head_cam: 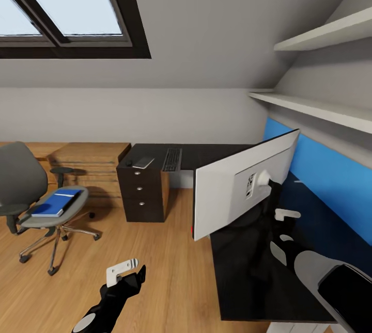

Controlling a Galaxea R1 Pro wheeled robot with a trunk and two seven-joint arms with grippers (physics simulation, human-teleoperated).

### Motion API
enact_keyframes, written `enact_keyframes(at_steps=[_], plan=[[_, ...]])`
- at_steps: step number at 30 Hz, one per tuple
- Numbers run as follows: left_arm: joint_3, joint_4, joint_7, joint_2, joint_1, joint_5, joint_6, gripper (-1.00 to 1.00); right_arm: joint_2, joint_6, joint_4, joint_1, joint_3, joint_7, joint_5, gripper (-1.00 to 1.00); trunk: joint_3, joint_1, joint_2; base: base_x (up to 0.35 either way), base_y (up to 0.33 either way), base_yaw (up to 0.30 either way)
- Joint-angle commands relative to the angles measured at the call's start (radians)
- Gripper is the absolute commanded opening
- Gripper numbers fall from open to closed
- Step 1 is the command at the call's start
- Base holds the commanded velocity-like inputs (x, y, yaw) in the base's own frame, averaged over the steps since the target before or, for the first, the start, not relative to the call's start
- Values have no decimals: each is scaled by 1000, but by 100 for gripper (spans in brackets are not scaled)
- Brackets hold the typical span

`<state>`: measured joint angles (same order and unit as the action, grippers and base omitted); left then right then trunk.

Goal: In the bedroom, organize the workspace by keeping the computer under the desk, ensuring the monitor is on the desk, placing the keyboard on the desk next to the monitor, placing the mouse on the desk next to the keyboard, moving the folder from the swivel chair onto the desk next to the mouse, stacking the notebook on top of the folder with the pen on top of the notebook, and positioning the swivel chair next to the desk.

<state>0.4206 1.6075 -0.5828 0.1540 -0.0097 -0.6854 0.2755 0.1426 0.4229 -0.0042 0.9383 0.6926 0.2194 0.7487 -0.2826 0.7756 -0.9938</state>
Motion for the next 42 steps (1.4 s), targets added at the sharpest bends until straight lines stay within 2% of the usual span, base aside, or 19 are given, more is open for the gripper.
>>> enact_keyframes(at_steps=[1,26,31,42], plan=[[2,2,-8,1,-1,-5,2,100,0,0,0,1,8,5,4,100,-1,0,-1,52,-2,0],[3,2,-8,0,-1,-5,3,100,2,0,1,1,8,6,4,100,-1,0,-1,91,-8,0],[3,2,-8,0,-1,-5,3,100,19,0,0,1,8,8,4,100,-1,0,-1,9,-2,0],[3,2,-8,-1,-1,-5,3,100,24,0,-2,1,8,8,4,100,-1,0,-1,0,0,0]])
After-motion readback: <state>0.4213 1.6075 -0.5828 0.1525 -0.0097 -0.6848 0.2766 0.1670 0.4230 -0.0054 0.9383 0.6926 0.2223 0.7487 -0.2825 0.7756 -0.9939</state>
